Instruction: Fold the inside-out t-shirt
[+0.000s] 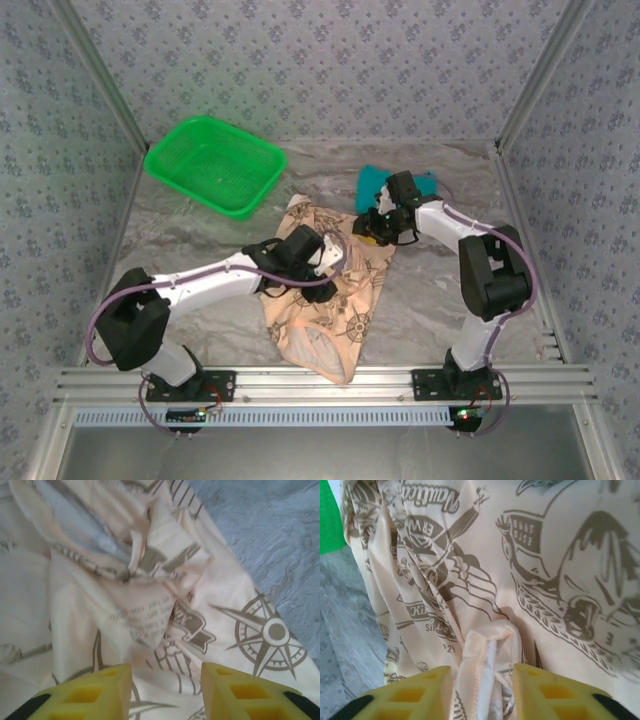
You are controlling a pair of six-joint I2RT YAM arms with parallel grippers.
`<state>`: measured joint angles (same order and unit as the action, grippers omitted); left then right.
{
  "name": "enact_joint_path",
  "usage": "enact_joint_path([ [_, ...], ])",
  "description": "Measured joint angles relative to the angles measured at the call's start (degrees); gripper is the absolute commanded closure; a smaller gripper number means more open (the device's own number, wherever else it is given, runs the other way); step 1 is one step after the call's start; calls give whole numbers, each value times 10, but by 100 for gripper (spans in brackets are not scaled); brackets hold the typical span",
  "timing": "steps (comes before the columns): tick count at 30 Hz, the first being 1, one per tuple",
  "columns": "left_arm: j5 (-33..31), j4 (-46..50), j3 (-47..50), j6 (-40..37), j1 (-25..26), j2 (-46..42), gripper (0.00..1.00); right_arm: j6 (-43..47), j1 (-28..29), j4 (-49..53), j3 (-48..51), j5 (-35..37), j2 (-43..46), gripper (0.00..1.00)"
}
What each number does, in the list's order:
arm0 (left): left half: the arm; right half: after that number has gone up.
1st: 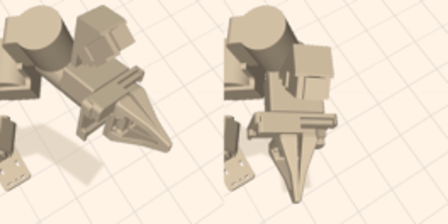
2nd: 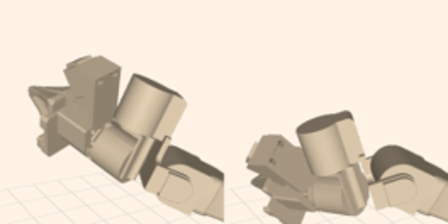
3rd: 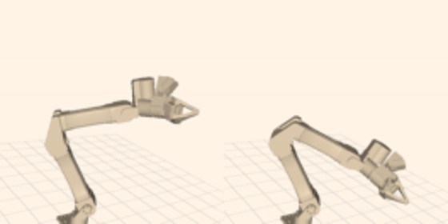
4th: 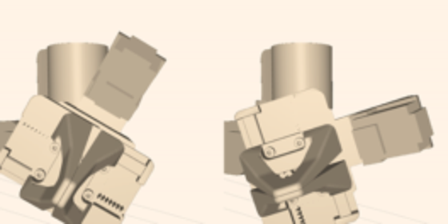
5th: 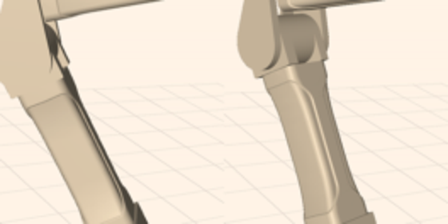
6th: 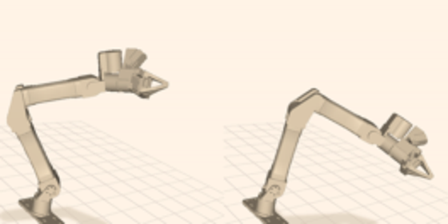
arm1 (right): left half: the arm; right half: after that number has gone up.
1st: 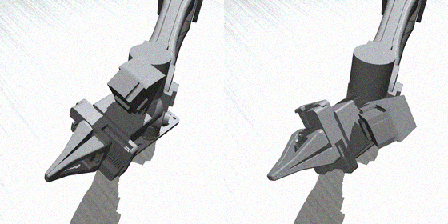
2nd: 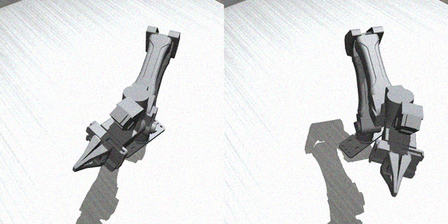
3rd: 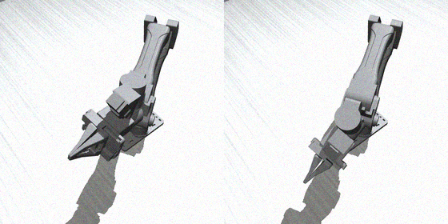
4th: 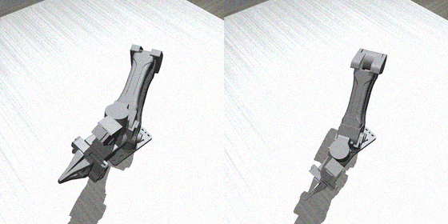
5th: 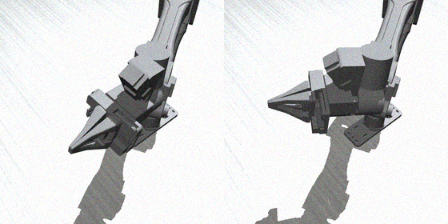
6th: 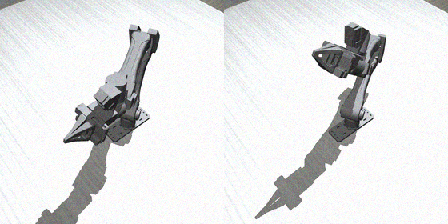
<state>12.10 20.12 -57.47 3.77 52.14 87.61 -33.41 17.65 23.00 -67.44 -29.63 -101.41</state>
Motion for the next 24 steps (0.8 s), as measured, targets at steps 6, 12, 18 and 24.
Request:
enact_joint_path([
  [6,43,0,-106,1,5,69,37,2,-31,29,88,55,166,50],
  [12,46,30,-122,-18,32,127,25,5,-51,77,195,89,303,49],
  [18,27,84,-91,-23,44,143,6,8,-46,104,276,89,389,49],
  [24,6,89,-143,9,58,199,0,-4,-45,107,309,89,392,49],
])
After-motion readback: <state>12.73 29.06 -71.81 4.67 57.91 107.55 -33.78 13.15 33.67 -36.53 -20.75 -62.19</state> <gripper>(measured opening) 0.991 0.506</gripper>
